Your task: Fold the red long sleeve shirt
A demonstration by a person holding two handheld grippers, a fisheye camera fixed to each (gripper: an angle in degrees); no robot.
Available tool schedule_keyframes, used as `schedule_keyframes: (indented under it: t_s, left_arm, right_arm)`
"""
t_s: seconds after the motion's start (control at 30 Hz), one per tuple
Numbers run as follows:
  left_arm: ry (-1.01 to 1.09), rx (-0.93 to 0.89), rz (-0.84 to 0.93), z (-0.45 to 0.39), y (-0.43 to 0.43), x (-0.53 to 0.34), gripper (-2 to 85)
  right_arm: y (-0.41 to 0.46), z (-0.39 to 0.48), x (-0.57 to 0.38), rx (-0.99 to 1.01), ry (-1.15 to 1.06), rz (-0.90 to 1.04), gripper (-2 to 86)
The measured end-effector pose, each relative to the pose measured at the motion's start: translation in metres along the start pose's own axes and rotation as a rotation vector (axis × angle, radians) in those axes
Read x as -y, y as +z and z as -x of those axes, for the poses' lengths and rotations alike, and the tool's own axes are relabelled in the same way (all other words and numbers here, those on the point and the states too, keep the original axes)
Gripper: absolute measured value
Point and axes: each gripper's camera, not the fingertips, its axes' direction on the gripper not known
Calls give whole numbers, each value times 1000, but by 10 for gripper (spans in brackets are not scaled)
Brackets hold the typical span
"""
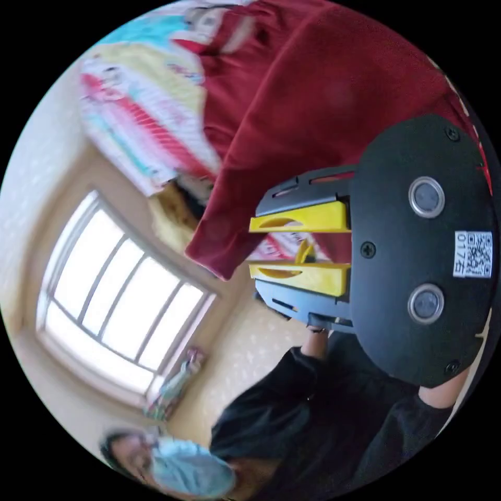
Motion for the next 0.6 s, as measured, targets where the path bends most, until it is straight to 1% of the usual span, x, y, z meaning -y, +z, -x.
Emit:
schedule_keyframes:
  t_s: [0.07,0.13,0.17,0.2,0.23,0.27,0.3,0.33,0.4,0.47,0.5,0.6]
  left_arm:
    - [17,-19,29,22,-19,-3,126]
    - [55,-42,105,40,-28,-5,124]
    - [75,-49,210,51,-25,-4,117]
    - [93,-45,335,61,-17,-5,114]
    - [106,-38,391,64,-13,-6,114]
    - [142,-13,472,70,-5,-8,116]
    - [188,3,519,72,2,-10,120]
    - [211,-6,539,73,6,-11,125]
    - [223,-56,612,79,21,-10,141]
    - [235,-70,600,78,24,-8,144]
    - [246,-47,581,77,24,-5,144]
    - [266,-13,551,77,29,16,141]
  right_arm:
    - [-8,-6,-28,-11,54,-105,107]
    - [-42,-9,-82,-101,212,-231,113]
    - [-51,-8,-98,-135,262,-249,114]
    - [-70,-6,-132,-222,367,-274,116]
    - [-85,-2,-166,-325,474,-265,118]
    - [-90,-1,-183,-381,529,-240,120]
    - [-95,-1,-213,-496,660,-127,123]
    - [-91,-8,-243,-576,812,55,127]
    - [-83,-6,-283,-594,935,200,140]
    - [-81,2,-308,-548,986,193,143]
    - [-79,3,-317,-526,1004,186,145]
    - [-68,-12,-326,-510,1001,203,147]
